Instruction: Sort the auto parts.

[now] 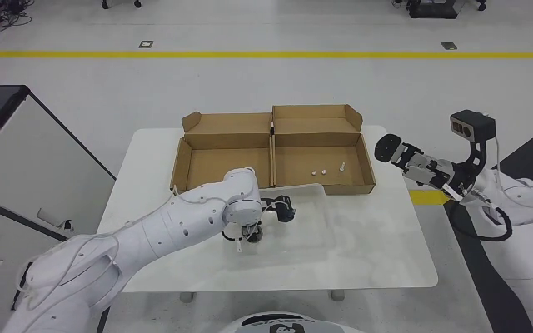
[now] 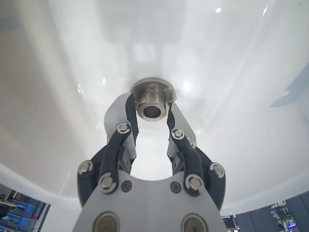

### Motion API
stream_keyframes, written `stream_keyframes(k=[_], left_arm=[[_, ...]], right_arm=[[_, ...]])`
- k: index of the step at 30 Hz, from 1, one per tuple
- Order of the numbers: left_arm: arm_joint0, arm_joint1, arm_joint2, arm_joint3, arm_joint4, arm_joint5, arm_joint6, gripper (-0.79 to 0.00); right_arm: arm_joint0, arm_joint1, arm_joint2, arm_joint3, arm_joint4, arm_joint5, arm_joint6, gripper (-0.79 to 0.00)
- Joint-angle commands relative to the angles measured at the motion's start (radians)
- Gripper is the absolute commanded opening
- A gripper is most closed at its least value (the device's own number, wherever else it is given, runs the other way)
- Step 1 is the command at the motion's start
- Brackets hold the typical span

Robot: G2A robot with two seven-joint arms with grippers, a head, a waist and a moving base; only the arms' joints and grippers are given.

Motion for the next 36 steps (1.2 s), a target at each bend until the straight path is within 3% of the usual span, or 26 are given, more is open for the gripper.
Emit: stream_keyframes(k=[1, 14, 17, 18, 26, 36], left_arm=[[0.001, -0.001, -0.002, 0.001, 0.001, 0.001, -0.001, -0.471], [0.001, -0.011, 0.008, 0.023, -0.002, -0.009, 0.008, -0.502], [-0.001, -0.015, 0.012, 0.034, -0.001, -0.013, 0.012, -0.640], [-0.001, -0.016, 0.011, 0.037, -0.001, -0.014, 0.013, -0.785], [-0.003, -0.020, -0.014, 0.035, -0.024, -0.014, 0.025, -0.785], [-0.051, 0.025, -0.086, -0.129, -0.143, 0.028, -0.029, -0.785]], right_arm=[[0.000, 0.000, 0.000, 0.000, 0.000, 0.000, 0.000, 0.000], [0.000, 0.000, 0.000, 0.000, 0.000, 0.000, 0.000, 0.000], [0.000, 0.000, 0.000, 0.000, 0.000, 0.000, 0.000, 0.000], [0.000, 0.000, 0.000, 0.000, 0.000, 0.000, 0.000, 0.000], [0.000, 0.000, 0.000, 0.000, 0.000, 0.000, 0.000, 0.000], [0.000, 0.000, 0.000, 0.000, 0.000, 0.000, 0.000, 0.000]])
